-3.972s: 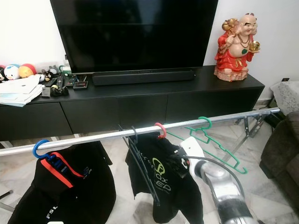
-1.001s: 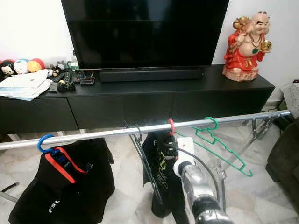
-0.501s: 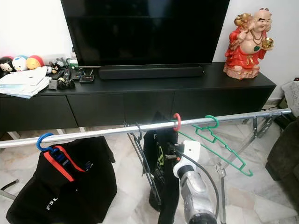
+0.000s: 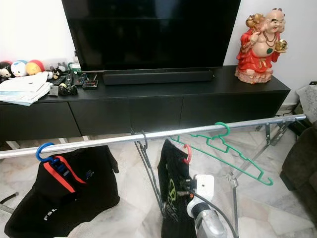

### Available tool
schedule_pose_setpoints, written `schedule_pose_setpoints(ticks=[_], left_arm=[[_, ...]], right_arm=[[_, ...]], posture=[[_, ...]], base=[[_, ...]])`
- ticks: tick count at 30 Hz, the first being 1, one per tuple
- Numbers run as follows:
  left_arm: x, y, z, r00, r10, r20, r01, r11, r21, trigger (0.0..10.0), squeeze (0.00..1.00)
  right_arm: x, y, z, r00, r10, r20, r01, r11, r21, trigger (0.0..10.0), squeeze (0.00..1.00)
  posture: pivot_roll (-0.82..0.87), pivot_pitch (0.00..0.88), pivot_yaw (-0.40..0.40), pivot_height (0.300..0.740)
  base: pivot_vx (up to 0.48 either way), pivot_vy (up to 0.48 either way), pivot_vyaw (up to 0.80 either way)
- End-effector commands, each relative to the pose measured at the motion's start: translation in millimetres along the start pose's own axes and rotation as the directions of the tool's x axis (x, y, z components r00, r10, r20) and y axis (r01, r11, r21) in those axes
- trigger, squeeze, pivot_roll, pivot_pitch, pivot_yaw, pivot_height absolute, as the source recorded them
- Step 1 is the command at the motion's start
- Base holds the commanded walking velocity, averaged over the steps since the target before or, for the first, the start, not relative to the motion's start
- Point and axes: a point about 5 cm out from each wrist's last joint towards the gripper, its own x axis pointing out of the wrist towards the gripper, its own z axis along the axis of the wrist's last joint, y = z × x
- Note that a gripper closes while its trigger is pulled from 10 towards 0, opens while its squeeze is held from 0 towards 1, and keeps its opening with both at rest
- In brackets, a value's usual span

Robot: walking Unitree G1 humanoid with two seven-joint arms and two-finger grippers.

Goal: Hang hanger

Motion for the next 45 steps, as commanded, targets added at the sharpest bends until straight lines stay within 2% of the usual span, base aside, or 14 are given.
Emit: schedule_pose_setpoints(ticks=[1, 15, 22, 28, 35, 45], left_arm=[[-0.9, 3.0, -4.1, 1.0, 0.006, -0.016, -0.005, 1.0, 0.03, 10.0, 0.0], [-1.0, 2.2, -6.0, 1.0, -0.001, -0.028, 0.002, 1.0, 0.005, 10.0, 0.0], [-1.0, 2.0, -5.4, 1.0, -0.007, -0.025, 0.008, 1.0, 0.02, 10.0, 0.0], [-1.0, 2.1, -5.1, 1.0, -0.01, -0.026, 0.011, 0.999, 0.033, 10.0, 0.0], [-1.0, 2.2, -5.3, 1.0, -0.011, -0.028, 0.012, 0.999, 0.031, 10.0, 0.0], [-1.1, 2.6, -5.4, 1.0, -0.012, -0.028, 0.013, 0.999, 0.033, 10.0, 0.0]], right_arm=[[3.3, 3.9, 11.5, 0.999, 0.001, 0.049, 0.0, 1.0, -0.006, 10.0, 0.0], [1.6, 7.4, 8.7, 1.0, -0.006, 0.022, 0.006, 1.0, -0.011, 10.0, 0.0], [0.7, 7.0, 2.7, 1.0, -0.018, -0.002, 0.018, 1.0, -0.012, 10.0, 0.0], [1.1, 3.1, 1.6, 0.998, -0.06, -0.01, 0.06, 0.998, -0.01, 10.0, 0.0], [-1.0, -1.1, -6.6, 0.992, -0.116, -0.04, 0.118, 0.992, 0.036, 10.0, 0.0], [-2.7, 1.6, -16.0, 0.99, -0.115, -0.081, 0.118, 0.992, 0.04, 10.0, 0.0]], posture=[[0.01, 0.0, 0.013, 0.74], [0.02, 0.0, 0.011, 0.74], [0.02, 0.0, 0.01, 0.74], [0.02, 0.0, 0.01, 0.74], [0.02, 0.0, 0.011, 0.74], [0.02, 0.0, 0.013, 0.74]], base=[[0.0, 0.0, 0.0], [0.0, 0.02, 0.0], [0.0, 0.122, 0.0], [0.0, 0.0, 0.0], [0.0, 0.0, 0.0], [0.0, 0.0, -0.74]])
